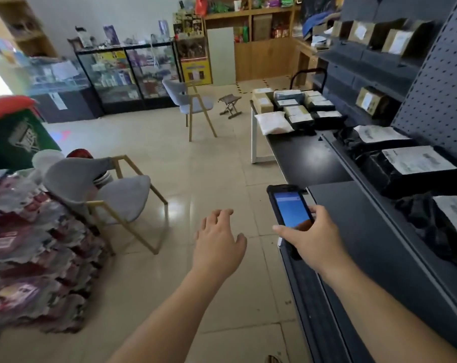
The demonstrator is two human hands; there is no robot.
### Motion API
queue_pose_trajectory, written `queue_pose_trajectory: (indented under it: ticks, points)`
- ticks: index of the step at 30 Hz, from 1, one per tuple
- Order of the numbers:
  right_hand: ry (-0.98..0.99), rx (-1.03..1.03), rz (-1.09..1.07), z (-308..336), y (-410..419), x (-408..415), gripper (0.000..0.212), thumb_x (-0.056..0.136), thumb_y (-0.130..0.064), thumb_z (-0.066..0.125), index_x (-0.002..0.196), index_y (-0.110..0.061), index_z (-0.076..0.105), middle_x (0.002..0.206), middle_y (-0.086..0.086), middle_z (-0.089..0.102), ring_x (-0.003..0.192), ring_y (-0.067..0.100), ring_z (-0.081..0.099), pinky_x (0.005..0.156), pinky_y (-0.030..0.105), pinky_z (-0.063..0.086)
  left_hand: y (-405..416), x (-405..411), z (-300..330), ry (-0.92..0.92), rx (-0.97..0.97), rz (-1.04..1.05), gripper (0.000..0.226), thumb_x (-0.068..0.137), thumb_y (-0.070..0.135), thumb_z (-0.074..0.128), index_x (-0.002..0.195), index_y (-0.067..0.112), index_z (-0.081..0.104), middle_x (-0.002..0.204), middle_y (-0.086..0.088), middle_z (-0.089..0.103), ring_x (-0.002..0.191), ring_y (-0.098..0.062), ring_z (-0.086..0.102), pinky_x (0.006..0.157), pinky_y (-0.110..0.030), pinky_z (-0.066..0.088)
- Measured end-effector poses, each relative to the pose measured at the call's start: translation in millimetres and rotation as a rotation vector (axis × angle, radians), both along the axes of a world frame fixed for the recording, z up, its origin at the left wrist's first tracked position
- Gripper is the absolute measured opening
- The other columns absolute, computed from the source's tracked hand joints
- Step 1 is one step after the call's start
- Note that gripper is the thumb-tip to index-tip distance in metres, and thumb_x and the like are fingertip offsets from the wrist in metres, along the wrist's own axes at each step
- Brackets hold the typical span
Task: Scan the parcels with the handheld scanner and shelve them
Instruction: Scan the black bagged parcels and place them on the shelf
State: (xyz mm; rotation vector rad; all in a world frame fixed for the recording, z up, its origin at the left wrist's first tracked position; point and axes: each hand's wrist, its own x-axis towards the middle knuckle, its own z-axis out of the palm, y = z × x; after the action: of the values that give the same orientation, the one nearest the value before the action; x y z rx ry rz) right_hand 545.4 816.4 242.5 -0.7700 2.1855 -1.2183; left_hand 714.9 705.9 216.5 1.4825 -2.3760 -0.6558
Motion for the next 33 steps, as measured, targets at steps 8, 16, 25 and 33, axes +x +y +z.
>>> queue_pose_trajectory:
  ticks: [8,16,25,33]
  points:
    - [0.034,0.033,0.181,7.2,-140.5,-56.9,0.082,0.077,-0.047,0.089,0.139,-0.019,0.043,0.099,-0.007,0.055,0.089,0.008,0.056,0.083,0.040,0.055,-101.6,-30.5,4.8,0.000,0.023,0.181,0.062,0.099,0.036,0.058,0.157,0.028,0.035,0.160,0.003,0.036,0.148,-0.022,0.029,0.120,-0.039,0.027]
    - [-0.018,0.060,0.266,-10.6,-287.6,-79.2,0.079,0.076,-0.045,0.090,0.136,-0.022,0.044,0.102,-0.003,0.059,0.091,0.011,0.061,0.082,0.038,0.057,-235.9,-45.2,-13.8,-0.016,0.067,0.277,0.064,0.099,0.037,0.058,0.157,0.029,0.034,0.159,0.004,0.036,0.149,-0.021,0.027,0.122,-0.040,0.026]
    - [0.004,0.087,0.170,-10.3,-469.6,-104.5,0.080,0.073,-0.046,0.091,0.136,-0.022,0.047,0.100,-0.005,0.061,0.092,0.012,0.062,0.087,0.043,0.058,-436.9,-70.6,-13.5,-0.022,0.071,0.203,0.064,0.100,0.038,0.058,0.158,0.027,0.035,0.160,0.001,0.037,0.149,-0.024,0.030,0.120,-0.040,0.030]
    - [-0.030,0.108,0.091,-21.8,-582.2,-151.4,0.080,0.072,-0.048,0.091,0.134,-0.023,0.047,0.102,-0.004,0.061,0.092,0.012,0.063,0.082,0.040,0.059,-568.9,-131.4,-12.2,-0.054,0.103,0.105,0.064,0.099,0.039,0.058,0.158,0.028,0.034,0.159,0.001,0.036,0.147,-0.026,0.034,0.121,-0.042,0.032]
